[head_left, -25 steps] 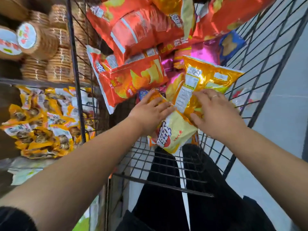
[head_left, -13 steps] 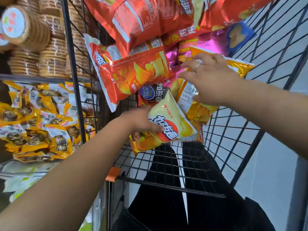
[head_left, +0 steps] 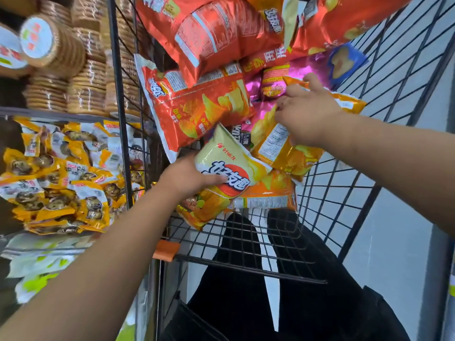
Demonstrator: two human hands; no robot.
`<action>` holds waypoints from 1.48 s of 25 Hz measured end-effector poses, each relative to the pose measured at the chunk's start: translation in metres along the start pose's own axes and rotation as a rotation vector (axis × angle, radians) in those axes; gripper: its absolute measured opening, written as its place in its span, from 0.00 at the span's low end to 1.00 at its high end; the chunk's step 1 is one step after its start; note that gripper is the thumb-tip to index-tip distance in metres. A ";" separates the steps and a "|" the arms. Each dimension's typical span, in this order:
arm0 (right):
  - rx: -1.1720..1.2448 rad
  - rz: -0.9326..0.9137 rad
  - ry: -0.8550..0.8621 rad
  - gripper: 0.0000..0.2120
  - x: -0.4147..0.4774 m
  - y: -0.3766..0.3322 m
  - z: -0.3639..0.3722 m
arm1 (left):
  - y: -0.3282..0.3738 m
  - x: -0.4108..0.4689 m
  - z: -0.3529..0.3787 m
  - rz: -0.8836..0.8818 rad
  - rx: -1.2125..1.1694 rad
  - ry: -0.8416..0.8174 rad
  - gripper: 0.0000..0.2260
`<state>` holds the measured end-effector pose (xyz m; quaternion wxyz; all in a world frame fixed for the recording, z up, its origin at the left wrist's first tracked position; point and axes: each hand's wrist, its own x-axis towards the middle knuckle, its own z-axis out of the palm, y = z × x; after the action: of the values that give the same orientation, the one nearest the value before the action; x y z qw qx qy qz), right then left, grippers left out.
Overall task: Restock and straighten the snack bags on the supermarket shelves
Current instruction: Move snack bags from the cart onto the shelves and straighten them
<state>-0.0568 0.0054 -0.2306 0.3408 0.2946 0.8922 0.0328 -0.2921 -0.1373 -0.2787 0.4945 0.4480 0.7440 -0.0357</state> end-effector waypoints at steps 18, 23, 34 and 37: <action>2.254 0.660 -0.064 0.07 -0.063 -0.022 -0.010 | 0.007 -0.012 -0.002 -0.120 -0.032 0.090 0.40; 1.803 1.064 0.094 0.15 -0.046 -0.073 0.032 | 0.008 -0.009 0.004 -0.107 0.028 0.102 0.39; 2.064 0.921 0.176 0.49 -0.066 -0.123 0.010 | 0.037 -0.031 0.017 -0.115 0.049 0.241 0.37; 2.243 0.974 0.191 0.38 -0.078 -0.104 0.021 | 0.042 -0.032 0.014 -0.128 -0.171 0.292 0.35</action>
<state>-0.0492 -0.1264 -0.2279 -0.2162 0.7238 0.2443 -0.6080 -0.2491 -0.1394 -0.2454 0.4144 0.3565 0.8351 0.0618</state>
